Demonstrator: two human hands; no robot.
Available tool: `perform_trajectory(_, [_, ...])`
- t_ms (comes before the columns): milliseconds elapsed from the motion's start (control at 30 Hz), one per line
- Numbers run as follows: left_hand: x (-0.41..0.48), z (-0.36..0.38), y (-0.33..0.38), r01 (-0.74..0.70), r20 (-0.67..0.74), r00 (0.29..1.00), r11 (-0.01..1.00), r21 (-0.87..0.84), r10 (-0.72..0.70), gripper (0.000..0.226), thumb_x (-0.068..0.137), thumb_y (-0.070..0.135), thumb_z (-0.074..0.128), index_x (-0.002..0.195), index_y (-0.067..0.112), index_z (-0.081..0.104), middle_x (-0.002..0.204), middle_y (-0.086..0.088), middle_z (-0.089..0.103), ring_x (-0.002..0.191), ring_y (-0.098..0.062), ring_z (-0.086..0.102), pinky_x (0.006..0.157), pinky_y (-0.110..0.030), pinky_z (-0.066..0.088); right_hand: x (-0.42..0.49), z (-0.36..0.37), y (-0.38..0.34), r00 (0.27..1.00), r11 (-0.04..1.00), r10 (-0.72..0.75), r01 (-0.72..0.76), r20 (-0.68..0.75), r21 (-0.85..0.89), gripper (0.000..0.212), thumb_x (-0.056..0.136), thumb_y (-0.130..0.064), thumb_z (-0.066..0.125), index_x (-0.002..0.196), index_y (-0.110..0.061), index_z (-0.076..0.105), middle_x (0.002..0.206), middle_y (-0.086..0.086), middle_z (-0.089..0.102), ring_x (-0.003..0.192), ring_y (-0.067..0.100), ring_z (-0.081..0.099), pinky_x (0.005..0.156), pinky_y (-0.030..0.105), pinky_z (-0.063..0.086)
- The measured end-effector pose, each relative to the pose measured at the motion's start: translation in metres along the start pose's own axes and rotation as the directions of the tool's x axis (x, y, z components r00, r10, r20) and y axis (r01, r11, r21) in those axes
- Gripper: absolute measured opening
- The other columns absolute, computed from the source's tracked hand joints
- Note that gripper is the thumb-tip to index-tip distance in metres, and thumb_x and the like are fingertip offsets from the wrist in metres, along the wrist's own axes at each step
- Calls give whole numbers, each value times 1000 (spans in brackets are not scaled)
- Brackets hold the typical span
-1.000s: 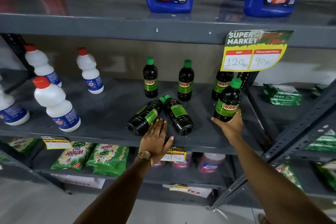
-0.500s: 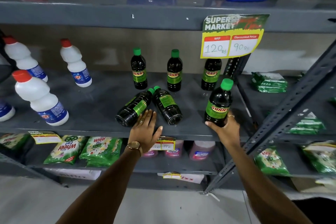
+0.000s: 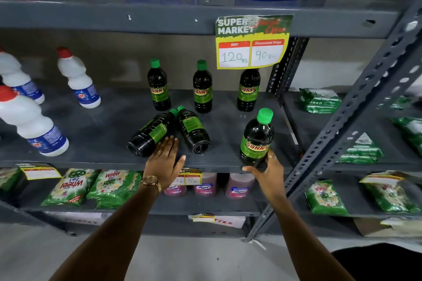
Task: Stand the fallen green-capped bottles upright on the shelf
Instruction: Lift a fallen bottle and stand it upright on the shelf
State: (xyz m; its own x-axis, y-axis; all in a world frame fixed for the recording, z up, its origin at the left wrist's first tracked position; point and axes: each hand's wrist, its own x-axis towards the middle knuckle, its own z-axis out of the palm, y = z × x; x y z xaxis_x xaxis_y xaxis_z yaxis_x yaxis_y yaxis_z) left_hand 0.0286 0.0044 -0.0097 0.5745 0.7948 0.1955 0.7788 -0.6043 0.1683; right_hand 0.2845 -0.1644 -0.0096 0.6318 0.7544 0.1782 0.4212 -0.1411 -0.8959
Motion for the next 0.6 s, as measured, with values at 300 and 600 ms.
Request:
perform_trajectory(300, [-5, 1, 7, 51, 1, 999, 999, -14, -51, 65, 95, 47, 26, 146, 8, 22, 156, -11, 24, 145, -22, 16, 116, -34, 9, 8, -3, 2, 1000, 1000, 8, -8, -15, 5, 66, 52, -15, 92, 109, -10, 60, 98, 3, 66, 92, 22, 64, 78, 29, 50])
perform_trajectory(600, [-29, -24, -13, -147, -37, 989, 974, -175, 143, 68, 93, 53, 31, 148, 14, 18, 158, -4, 17, 145, -16, 11, 116, -31, 15, -19, 3, -6, 979, 987, 125, -107, -162, 118, 97, 57, -20, 91, 140, -12, 42, 130, 2, 50, 112, 15, 55, 94, 25, 47])
